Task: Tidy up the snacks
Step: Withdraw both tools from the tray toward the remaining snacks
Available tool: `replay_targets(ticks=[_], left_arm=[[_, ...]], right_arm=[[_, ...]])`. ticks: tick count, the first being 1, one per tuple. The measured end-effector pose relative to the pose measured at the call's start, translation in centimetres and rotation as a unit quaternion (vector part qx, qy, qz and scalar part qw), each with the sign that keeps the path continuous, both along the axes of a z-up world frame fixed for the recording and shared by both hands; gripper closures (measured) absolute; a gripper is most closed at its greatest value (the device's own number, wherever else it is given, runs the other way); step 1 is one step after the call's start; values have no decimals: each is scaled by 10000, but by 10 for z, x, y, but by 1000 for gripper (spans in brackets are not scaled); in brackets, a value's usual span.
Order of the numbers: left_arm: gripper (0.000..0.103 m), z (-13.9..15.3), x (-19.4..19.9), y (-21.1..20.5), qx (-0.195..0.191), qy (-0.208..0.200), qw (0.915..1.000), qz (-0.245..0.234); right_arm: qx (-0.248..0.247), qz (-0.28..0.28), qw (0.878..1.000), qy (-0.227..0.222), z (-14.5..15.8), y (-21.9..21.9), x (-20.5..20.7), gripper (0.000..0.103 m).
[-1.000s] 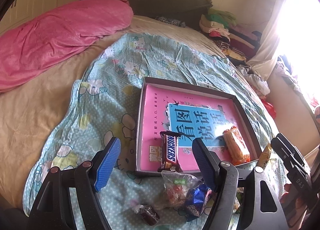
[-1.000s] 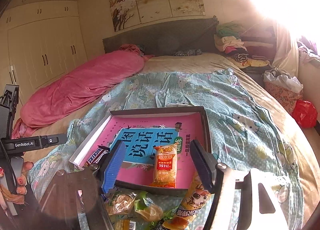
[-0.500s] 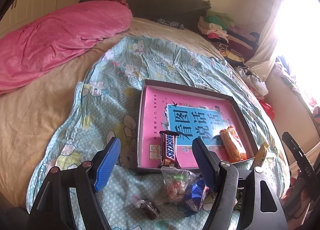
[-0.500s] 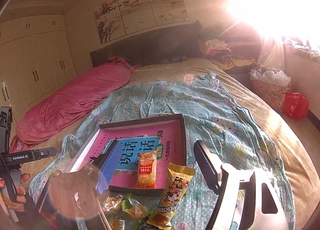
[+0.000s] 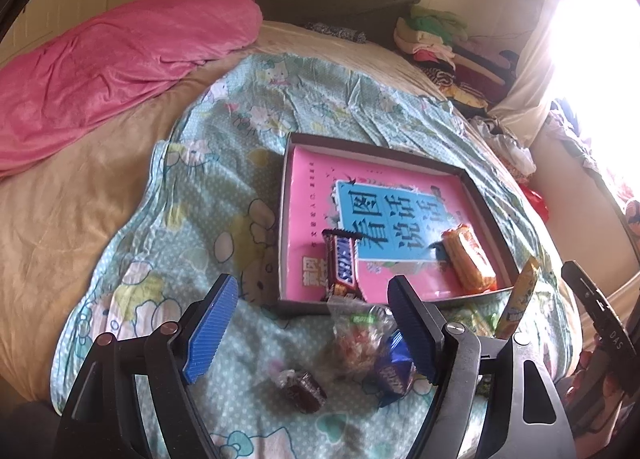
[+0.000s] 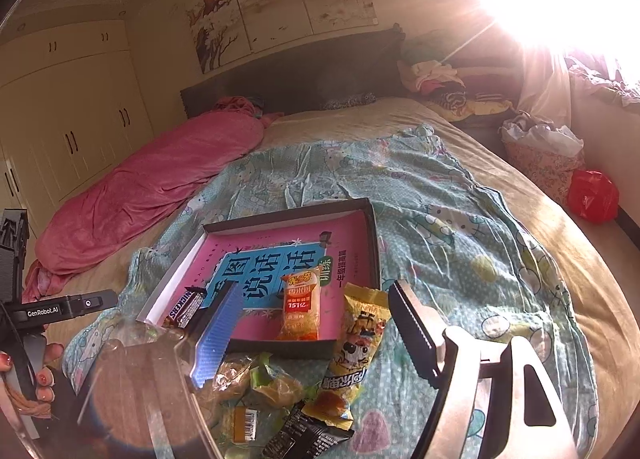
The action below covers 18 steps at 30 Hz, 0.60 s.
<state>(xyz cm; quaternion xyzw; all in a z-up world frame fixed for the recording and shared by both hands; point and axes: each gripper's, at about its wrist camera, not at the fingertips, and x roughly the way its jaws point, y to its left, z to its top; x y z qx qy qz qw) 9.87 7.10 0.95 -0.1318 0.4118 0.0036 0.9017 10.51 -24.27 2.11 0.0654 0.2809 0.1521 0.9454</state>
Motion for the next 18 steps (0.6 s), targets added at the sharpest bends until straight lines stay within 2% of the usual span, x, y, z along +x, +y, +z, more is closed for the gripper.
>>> replay_targets(ticks=[9,18], left_arm=[[24,-15,-11,3,-41,296,9996,-16],[24,-34,-20,-10,346,667,9962,-441]], right_arm=[[-72,31,9999,104,-4,5,-2,28],[-115,-5,9997,206,-8,5,-2,28]])
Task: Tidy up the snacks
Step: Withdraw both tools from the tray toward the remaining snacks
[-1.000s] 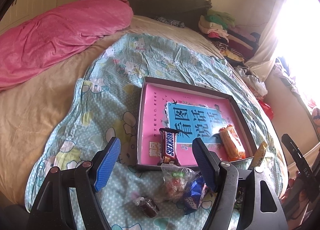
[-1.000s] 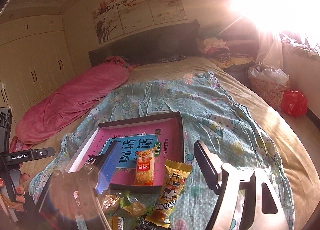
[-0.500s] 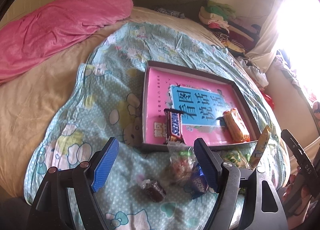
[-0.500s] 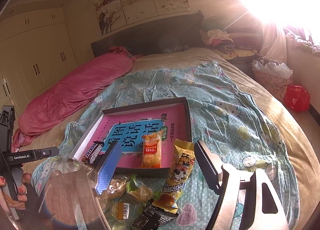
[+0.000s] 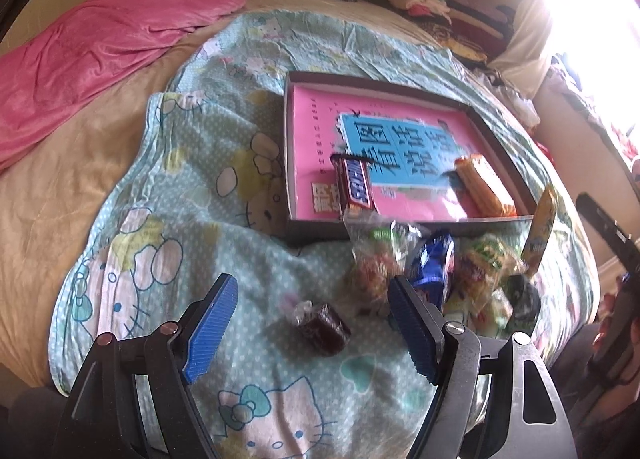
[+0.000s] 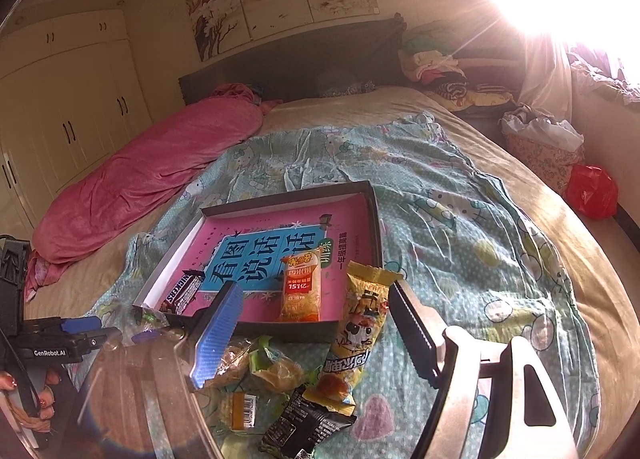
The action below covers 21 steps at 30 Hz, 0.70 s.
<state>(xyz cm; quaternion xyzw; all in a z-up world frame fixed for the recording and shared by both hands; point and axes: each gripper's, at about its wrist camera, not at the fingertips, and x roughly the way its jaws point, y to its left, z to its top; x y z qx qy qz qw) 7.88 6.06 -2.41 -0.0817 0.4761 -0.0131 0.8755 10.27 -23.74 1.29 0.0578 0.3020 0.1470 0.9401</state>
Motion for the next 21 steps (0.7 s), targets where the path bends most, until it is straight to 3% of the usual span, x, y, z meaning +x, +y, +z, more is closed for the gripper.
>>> replay_targets(ticks=[5,21], left_arm=[[24,-9,-8,-11,367,119,9988,-290],[24,-30,-6,-18,246,596,9961,-603]], right_arm=[[79,3,9999,80,-2,-2,2,28],[203,-109,9973,695,-25,-5,6,28]])
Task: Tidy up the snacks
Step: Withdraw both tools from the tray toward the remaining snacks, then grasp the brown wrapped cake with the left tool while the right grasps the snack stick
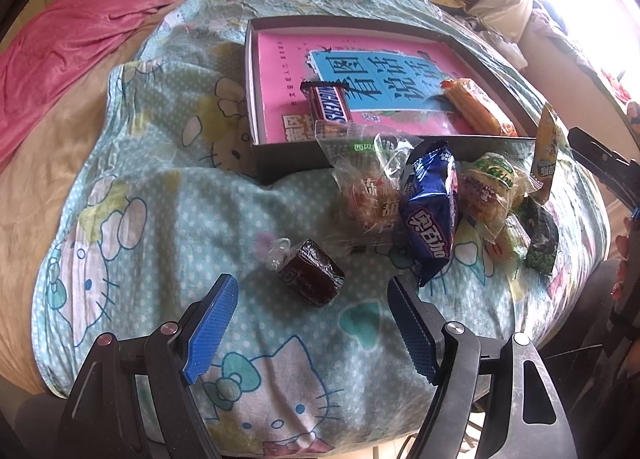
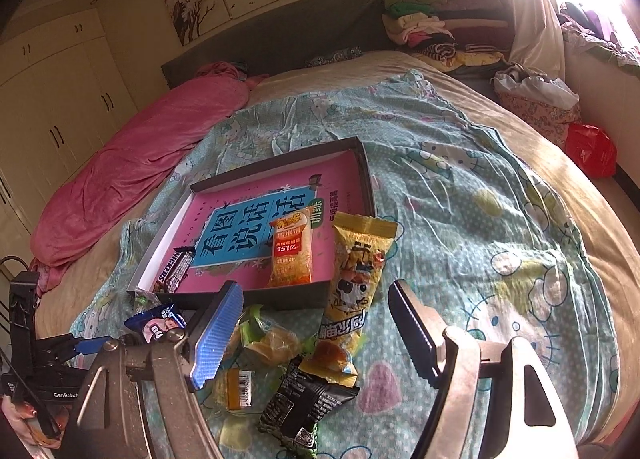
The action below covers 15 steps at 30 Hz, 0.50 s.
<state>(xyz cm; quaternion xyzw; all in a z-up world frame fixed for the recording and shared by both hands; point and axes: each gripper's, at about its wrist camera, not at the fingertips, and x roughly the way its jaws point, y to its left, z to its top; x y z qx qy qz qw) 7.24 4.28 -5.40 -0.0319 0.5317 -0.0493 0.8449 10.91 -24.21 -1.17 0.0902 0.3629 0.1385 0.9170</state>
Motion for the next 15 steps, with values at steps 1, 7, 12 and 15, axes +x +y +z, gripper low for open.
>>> replay_targets(ticks=[1,7,12,15], left_arm=[[25,0,0,1,-13,-6,10000,7],[40,0,1,1,-31,-76,9999,-91],[53,-2,2,-2,-75,-67,9998,-197],[58,-3,3,-2,-102,-95,9997,-199]], right_arm=[[2,24,10000,20,-1,1,0,28],[-69,105,9998,126,-6,5,0,28],[-144,142,9995,259,-12,8,2,28],[-173,162,9992,324,-16,10,4,28]])
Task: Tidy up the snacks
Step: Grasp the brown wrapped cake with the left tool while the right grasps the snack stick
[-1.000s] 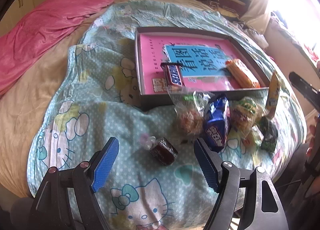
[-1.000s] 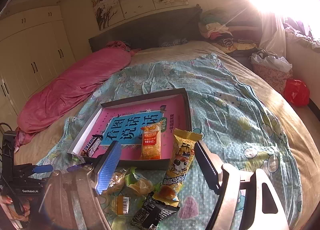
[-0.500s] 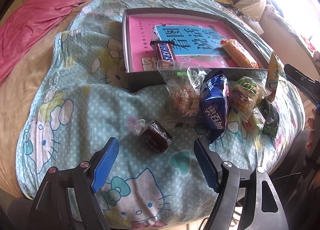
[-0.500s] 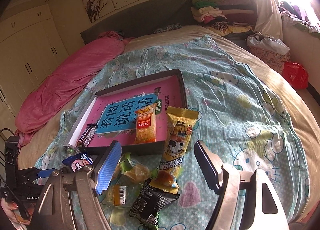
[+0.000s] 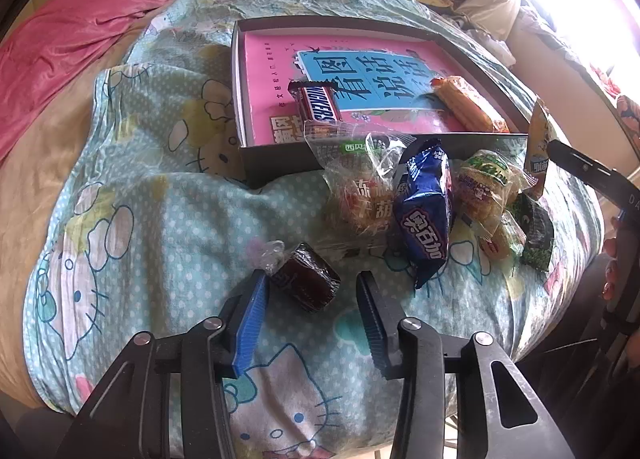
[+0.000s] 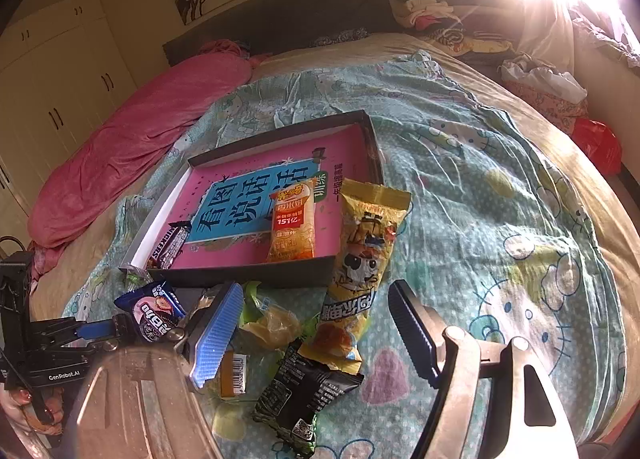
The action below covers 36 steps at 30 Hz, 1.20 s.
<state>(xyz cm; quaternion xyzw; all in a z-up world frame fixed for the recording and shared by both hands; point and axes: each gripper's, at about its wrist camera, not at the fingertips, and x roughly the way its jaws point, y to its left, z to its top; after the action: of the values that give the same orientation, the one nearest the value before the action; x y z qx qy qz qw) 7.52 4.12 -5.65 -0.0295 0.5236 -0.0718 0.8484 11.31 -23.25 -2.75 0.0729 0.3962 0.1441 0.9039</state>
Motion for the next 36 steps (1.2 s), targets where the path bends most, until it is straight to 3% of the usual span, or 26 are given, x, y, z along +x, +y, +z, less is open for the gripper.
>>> replay_targets(ticks=[9,17,19,24,36], left_arm=[[63,-3,4,7,-190,-26,9997,122],[68,-4,6,7,-244,-65,9996,122],[68,-5,6,8,-297,-60,9994,140],[69,-6,8,11,-424,-59,9989,181],[71,-5,6,9,-469,-41,9987,179]], right_arm=[[-9,-69,9995,300,-19,-2,10,31],[166,43,9985,512,-31,-4,18,62],[207,66,9981,578,-34,-6,20,76],[528,-29,9965,650,-35,-16,22,78],[476,85,9987,189,-15,-12,15,78]])
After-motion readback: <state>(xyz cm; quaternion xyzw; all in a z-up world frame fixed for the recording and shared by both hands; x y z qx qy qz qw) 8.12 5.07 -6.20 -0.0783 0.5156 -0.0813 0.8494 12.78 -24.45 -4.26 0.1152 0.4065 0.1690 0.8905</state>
